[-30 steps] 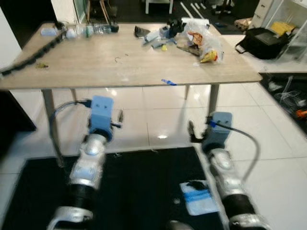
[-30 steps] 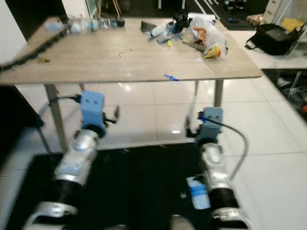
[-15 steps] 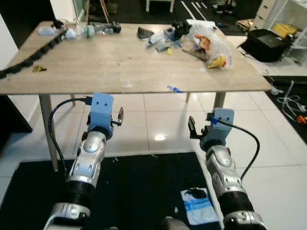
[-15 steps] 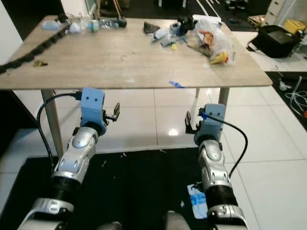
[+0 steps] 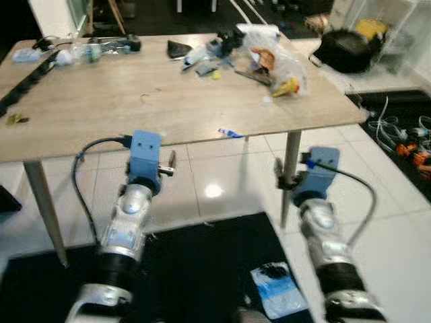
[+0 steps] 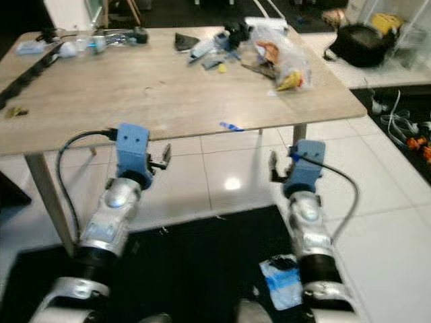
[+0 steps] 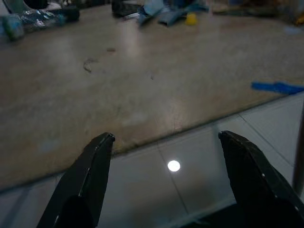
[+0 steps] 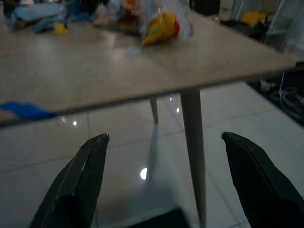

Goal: Picking trash to rubbish bin

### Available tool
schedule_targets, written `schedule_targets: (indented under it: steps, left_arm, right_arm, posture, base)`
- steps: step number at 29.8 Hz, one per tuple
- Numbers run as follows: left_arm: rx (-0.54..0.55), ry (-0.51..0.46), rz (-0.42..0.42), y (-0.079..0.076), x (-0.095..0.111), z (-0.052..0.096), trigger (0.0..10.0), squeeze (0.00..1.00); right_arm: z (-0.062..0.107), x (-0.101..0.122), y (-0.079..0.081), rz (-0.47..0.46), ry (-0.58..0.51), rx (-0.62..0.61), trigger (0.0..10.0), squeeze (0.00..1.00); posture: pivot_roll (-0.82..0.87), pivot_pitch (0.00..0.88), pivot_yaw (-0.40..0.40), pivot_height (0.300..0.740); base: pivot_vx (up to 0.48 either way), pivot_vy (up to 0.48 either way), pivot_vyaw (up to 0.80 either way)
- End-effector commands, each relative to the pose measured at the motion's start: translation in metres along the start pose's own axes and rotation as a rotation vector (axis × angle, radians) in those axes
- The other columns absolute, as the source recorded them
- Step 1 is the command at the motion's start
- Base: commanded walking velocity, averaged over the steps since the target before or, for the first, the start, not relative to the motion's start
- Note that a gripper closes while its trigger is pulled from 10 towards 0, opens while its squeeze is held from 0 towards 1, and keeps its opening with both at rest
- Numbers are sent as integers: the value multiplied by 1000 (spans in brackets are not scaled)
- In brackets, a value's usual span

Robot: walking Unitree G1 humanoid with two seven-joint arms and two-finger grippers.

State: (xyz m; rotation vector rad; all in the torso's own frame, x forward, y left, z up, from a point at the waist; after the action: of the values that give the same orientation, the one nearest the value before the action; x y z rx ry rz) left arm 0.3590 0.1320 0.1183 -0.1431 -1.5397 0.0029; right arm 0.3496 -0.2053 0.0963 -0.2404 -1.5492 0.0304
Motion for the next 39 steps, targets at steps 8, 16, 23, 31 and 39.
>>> schedule_targets:
  steps: [8, 16, 23, 31, 39]
  left_arm:
    - [9, -1, -2, 3, 1, 1, 10000, 8]
    - [13, -10, 20, 1, 4, 1, 10000, 8]
    - [3, -21, 20, -2, 8, 0, 10000, 4]
    - [-9, -33, 27, -8, 12, -1, 10000, 8]
    - [-20, -38, 26, -10, 14, -2, 10000, 8]
  right_arm:
    - [-4, 11, -3, -7, -35, -14, 10000, 0]
    - [-9, 26, -7, -10, -74, -27, 10000, 0]
    - [-12, 30, -8, -25, -75, -31, 10000, 0]
    - [-11, 32, -7, -1, -80, -20, 10000, 0]
    - [-11, 35, -6, -8, -92, -21, 10000, 0]
  posture:
    - [-115, 0, -27, 740]
    - [-116, 0, -27, 740]
    - [-115, 0, -30, 740]
    - [-117, 0, -26, 740]
    - [-117, 0, -24, 740]
  base:
    - [297, 0, 0]
    - [298, 0, 0]
    - [296, 0, 0]
    - [297, 0, -500]
    - [295, 0, 0]
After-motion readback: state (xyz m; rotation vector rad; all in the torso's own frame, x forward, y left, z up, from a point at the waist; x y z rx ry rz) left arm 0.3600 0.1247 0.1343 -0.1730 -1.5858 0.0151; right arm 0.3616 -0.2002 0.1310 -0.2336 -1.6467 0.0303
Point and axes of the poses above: a point about 5 cm out from each wrist's last joint towards the gripper, its own z axis pointing back from the gripper into the wrist, its own x axis along the axis of the wrist's last joint, y = z × x, the point moved 3 cm from there along -z, pointing out of the wrist towards the gripper, and after that the axes turned 12 degrees about z, right-handed, at the moved point
